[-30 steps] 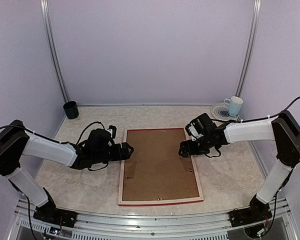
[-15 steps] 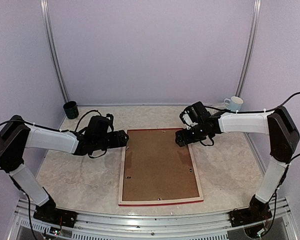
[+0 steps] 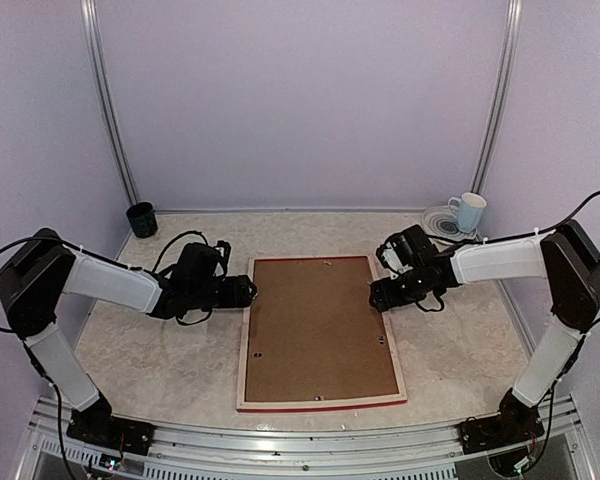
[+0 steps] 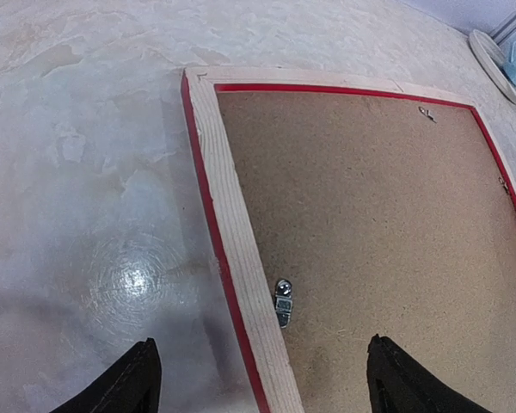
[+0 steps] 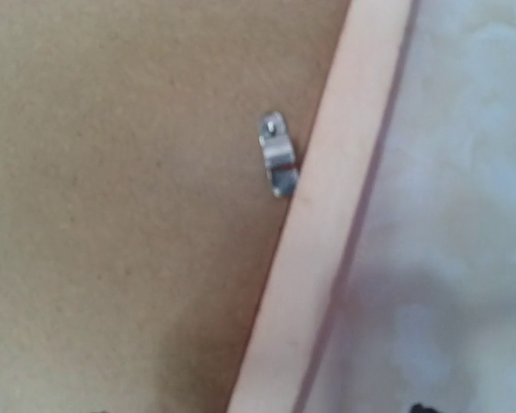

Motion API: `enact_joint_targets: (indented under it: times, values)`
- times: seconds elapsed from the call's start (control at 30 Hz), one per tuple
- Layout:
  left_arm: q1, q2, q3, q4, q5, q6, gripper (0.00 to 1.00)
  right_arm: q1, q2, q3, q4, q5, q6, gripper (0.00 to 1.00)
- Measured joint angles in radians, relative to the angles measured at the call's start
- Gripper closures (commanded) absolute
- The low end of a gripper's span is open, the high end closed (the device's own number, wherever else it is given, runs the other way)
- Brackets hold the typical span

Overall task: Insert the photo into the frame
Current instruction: Press the fastener onto the backboard.

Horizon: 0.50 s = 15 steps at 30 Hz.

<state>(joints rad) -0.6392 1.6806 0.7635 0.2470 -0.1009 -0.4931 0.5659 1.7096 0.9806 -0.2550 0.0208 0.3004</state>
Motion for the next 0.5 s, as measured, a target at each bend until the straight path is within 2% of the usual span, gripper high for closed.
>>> enact_joint_targets:
  times: [0.17, 0.3, 0.37, 0.5]
  values:
    - [0.011, 0.044, 0.000, 0.014, 0.018, 0.003, 0.20, -0.005, -0.009, -0.068, 0.067, -0.006, 0.018, 0.43]
    - [0.013, 0.072, 0.001, 0.014, 0.019, 0.005, 0.20, -0.009, -0.009, -0.101, 0.096, -0.014, 0.030, 0.46]
    - [0.014, 0.077, 0.001, 0.014, 0.019, 0.005, 0.21, -0.011, -0.009, -0.104, 0.113, -0.025, 0.033, 0.51]
    - [0.016, 0.078, 0.001, 0.017, 0.019, 0.005, 0.21, -0.011, -0.008, -0.111, 0.148, -0.047, 0.039, 0.65]
